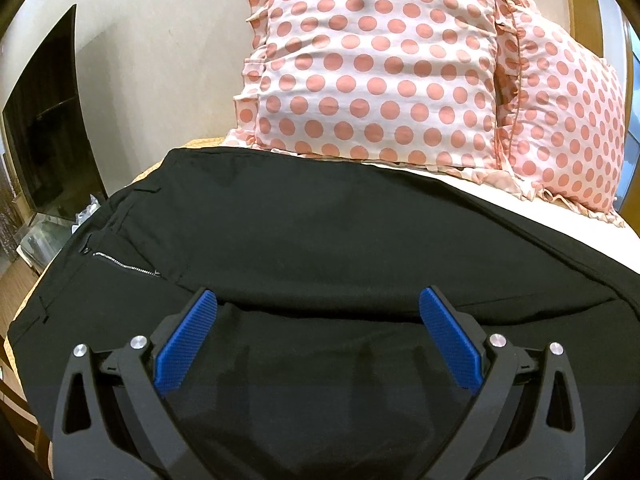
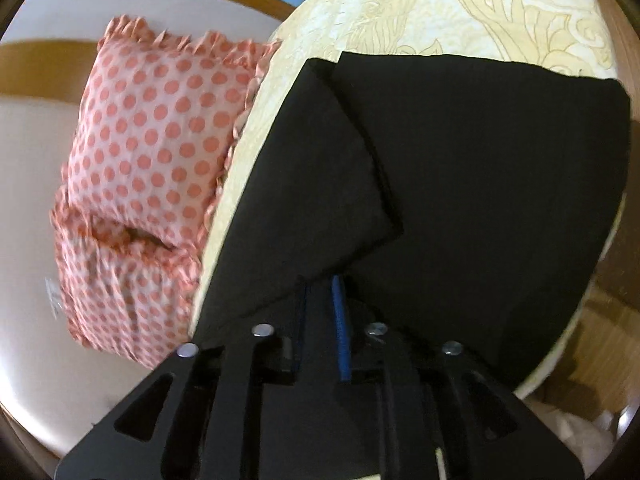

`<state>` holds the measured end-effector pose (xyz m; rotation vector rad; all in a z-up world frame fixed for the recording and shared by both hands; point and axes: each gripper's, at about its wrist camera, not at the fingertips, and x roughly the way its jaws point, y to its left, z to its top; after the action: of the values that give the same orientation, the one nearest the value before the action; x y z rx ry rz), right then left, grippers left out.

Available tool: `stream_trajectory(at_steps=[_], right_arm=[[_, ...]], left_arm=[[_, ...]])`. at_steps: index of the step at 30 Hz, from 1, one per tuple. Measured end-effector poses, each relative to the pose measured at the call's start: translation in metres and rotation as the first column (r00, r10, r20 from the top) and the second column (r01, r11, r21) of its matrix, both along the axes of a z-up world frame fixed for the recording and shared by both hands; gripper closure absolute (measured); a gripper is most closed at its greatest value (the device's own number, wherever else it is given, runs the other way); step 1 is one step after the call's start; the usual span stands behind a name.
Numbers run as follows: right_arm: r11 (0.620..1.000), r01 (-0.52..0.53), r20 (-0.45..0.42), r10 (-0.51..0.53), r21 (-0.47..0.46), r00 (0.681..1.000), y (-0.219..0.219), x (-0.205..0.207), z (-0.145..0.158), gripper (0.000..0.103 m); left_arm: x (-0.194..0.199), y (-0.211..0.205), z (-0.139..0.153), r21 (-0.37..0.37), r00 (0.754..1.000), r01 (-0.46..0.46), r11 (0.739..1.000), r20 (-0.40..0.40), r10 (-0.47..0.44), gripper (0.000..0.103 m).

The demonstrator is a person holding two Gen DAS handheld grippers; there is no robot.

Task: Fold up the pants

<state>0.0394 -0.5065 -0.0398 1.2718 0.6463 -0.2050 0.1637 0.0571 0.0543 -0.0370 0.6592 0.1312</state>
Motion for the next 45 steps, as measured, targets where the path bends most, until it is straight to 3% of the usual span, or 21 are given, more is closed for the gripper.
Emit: stream_trajectory(at_steps=[3,9,13,17,23,26,28,30,32,36,40,41,44,45], right_arm=[[0.999,0.027,-0.019,-0.027,0.021,0.999,-0.005,0.003,0.001,0.085],[0.999,0.032,-0.007,-0.032,0.007,0.999,0.001,0.004,0.012,0.058],[0.998,0.063,-0.023,-0.062,0.023,0.998,0.001,0.005,0.013,0.056],[0.989,0.036,-0.02,-0.033,0.146,0.999,0.011,-0.003,0.005,0.056],[0.976,0.17,0.01,-0.173,0.134,0.985,-0.004,-0.002,0.004,0.057],[0.975,0.205,0.039,-0.209,0.082,0.977,-0.009,0.005,0.005,0.063],[0.977,0.208,0.05,-0.21,0.042,0.976,-0.012,0.012,0.0,0.089],[0.976,0.208,0.086,-0.212,0.059,0.973,-0.017,0.016,-0.009,0.099],[0.978,0.205,0.109,-0.207,0.027,0.972,-0.019,0.015,-0.007,0.101],[0.964,0.257,0.235,-0.234,-0.073,0.943,-0.02,-0.012,0.023,0.102],[0.886,0.418,0.316,-0.345,-0.203,0.884,-0.028,-0.059,0.053,0.103],[0.877,0.427,0.317,-0.35,-0.221,0.882,-0.03,-0.064,0.056,0.103],[0.947,0.259,0.253,-0.208,-0.189,0.945,-0.035,-0.044,0.049,0.103],[0.961,0.213,0.215,-0.174,-0.178,0.961,-0.032,-0.037,0.046,0.097]], left_arm=[[0.001,0.0,0.0,-0.003,1.0,0.0,1.0,0.0,0.0,0.002],[0.005,0.001,-0.001,-0.013,1.0,0.006,1.0,-0.022,-0.007,0.002],[0.005,0.0,-0.002,-0.014,1.0,0.006,1.0,-0.024,-0.006,0.002],[0.006,0.0,-0.003,-0.023,1.0,0.004,1.0,-0.026,-0.004,0.002],[0.004,-0.003,-0.004,-0.026,1.0,0.012,1.0,-0.023,-0.013,0.002],[0.0,-0.001,-0.001,-0.03,1.0,0.004,1.0,-0.003,-0.004,0.002],[-0.002,0.001,-0.001,-0.036,1.0,0.005,0.999,-0.006,-0.005,0.002],[-0.003,0.003,-0.002,-0.035,1.0,0.002,0.999,-0.013,-0.002,0.002],[-0.003,0.007,-0.001,-0.026,1.0,-0.007,1.0,-0.022,0.007,0.002],[-0.003,0.023,0.009,-0.047,1.0,-0.012,0.999,-0.017,0.011,0.002],[0.004,0.044,0.027,-0.051,0.999,-0.029,0.998,0.022,0.03,0.002],[0.008,0.048,0.031,-0.04,0.999,-0.035,0.999,0.019,0.036,0.002],[0.02,0.057,0.039,-0.017,0.998,-0.067,0.998,-0.01,0.067,0.002],[0.022,0.058,0.041,-0.023,0.998,-0.069,0.997,-0.007,0.069,0.002]])
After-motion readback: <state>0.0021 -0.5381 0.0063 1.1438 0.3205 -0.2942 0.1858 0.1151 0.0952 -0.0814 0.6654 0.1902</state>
